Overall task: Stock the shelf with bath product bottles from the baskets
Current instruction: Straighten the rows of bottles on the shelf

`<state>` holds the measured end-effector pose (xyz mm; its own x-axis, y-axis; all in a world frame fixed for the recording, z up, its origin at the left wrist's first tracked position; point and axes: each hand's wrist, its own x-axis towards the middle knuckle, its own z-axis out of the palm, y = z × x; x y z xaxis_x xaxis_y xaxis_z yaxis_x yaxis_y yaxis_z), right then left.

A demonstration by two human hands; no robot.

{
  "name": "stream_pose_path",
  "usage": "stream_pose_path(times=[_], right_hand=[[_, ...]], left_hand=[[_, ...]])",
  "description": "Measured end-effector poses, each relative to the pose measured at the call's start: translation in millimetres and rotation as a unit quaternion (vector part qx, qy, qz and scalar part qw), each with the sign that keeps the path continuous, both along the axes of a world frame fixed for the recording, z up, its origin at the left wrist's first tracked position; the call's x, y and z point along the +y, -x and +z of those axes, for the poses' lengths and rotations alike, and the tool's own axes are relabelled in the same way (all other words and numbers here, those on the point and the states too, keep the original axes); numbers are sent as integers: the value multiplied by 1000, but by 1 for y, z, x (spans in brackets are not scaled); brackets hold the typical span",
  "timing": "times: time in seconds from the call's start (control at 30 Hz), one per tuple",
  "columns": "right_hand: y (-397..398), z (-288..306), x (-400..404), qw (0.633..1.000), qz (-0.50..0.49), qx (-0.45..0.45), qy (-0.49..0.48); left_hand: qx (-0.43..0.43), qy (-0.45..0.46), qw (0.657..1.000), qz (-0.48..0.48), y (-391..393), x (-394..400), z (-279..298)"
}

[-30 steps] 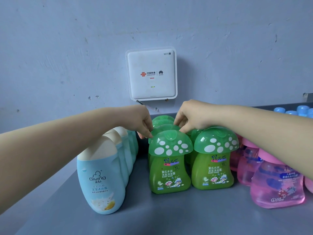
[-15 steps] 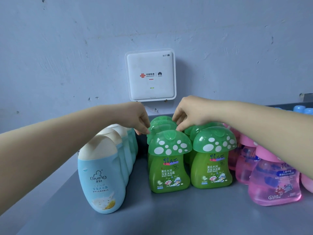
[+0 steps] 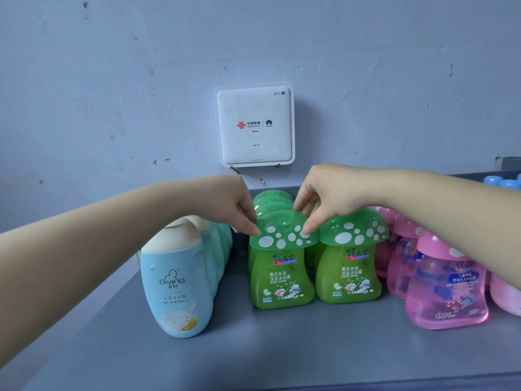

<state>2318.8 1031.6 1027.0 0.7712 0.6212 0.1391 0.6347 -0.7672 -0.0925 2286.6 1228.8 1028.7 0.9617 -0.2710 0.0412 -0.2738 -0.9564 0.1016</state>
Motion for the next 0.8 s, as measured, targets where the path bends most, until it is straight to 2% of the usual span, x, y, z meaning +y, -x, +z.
stream_pose_path(times=[0.8], right_hand=[[3, -4, 3, 1000, 7, -15, -7]], left_hand=[[-5, 26, 1000, 3, 2, 3, -8]])
